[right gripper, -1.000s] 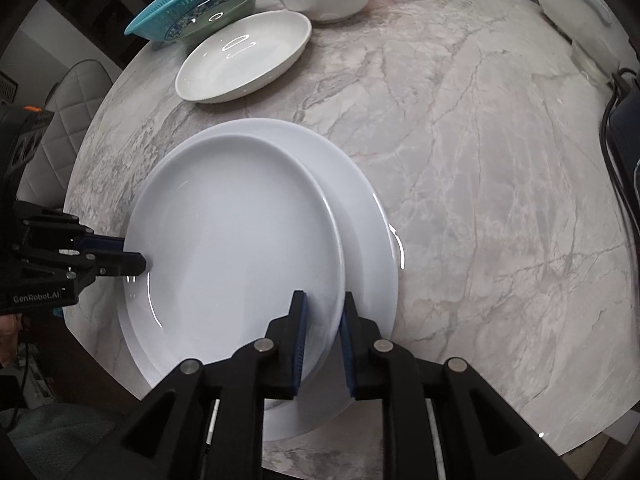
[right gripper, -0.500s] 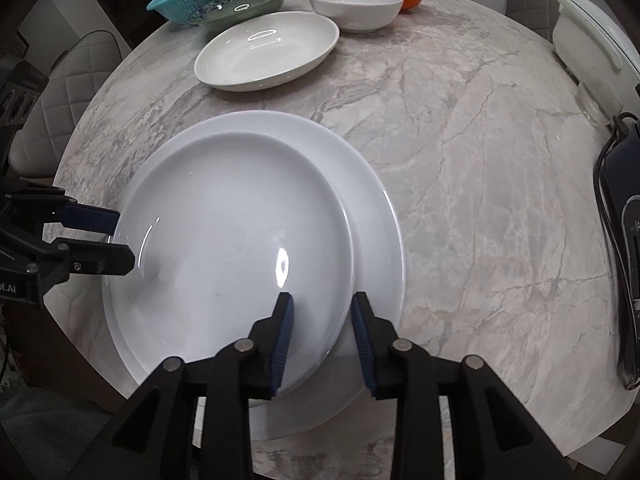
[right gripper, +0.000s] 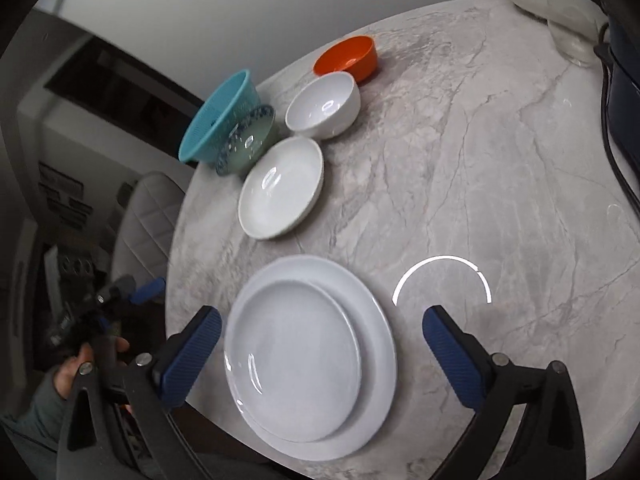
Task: Organize plates and bowls
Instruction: 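Open both grippers and withdraw from the stacked plates, then move both grippers to the other deep white plate and close on its rim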
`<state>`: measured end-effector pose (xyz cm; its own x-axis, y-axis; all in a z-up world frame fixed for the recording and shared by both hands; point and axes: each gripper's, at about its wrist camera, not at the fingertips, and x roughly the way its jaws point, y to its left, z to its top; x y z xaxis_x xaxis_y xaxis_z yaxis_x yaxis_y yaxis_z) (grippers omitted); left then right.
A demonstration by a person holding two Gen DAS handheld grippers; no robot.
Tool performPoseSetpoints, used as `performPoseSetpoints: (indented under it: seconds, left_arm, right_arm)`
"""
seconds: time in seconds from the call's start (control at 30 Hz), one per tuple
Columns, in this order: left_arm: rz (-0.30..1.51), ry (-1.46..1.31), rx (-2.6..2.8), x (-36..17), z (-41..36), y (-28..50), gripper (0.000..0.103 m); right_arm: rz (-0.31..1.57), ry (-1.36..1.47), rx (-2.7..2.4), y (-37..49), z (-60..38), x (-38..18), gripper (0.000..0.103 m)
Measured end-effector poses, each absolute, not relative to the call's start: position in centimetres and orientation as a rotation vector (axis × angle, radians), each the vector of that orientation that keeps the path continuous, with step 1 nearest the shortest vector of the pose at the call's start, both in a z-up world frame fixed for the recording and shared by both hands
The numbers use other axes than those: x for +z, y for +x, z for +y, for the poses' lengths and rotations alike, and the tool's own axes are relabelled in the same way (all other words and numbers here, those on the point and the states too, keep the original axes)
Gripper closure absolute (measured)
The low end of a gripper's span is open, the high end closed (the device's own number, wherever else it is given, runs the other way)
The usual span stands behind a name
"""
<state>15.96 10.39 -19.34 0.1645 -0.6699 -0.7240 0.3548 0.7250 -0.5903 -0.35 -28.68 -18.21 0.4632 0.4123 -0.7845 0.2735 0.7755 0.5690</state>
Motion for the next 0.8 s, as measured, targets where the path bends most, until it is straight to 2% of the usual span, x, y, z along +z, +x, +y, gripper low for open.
performPoseSetpoints:
  seconds: [0.13, 0.3, 0.37, 0.43, 0.5, 0.6, 0.8]
  left_arm:
    - [1.217, -0.273, -0.701, -19.5, 9.2, 19.0, 0.0]
    - [1.349, -0.269, -0.619, -23.0, 7.6, 23.1, 0.001]
    - [1.366, -0.256, -0.58, -24.0, 7.1, 24.3, 0.002]
    - [1.361, -0.223, -0.566, -24.5, 6.4, 25.2, 0.002]
    - [1.35, -0.184, -0.581, -25.0, 5.3, 25.8, 0.002]
    - [1.331, -0.118, -0.606, -26.0, 3.5, 26.7, 0.004]
    - [1.385, -0.051, -0.642, -28.3, 0.6, 28.2, 0.018]
  right_arm:
    - [1.067, 0.73, 0.136, 2.6, -30.8, -17.4, 0.0]
    - [1.041, 0.77, 0.201, 6.6, -32.1, -17.8, 0.0]
    - [1.059, 0.81, 0.22, 8.4, -32.5, -18.6, 0.005]
    - [1.1, 0.824, 0.227, 10.2, -32.4, -19.9, 0.025]
    - [1.128, 0.831, 0.242, 11.7, -32.2, -21.3, 0.036]
    - [1.169, 0.842, 0.26, 13.5, -31.8, -23.3, 0.039]
    - [1.236, 0.839, 0.28, 15.8, -31.4, -26.3, 0.04]
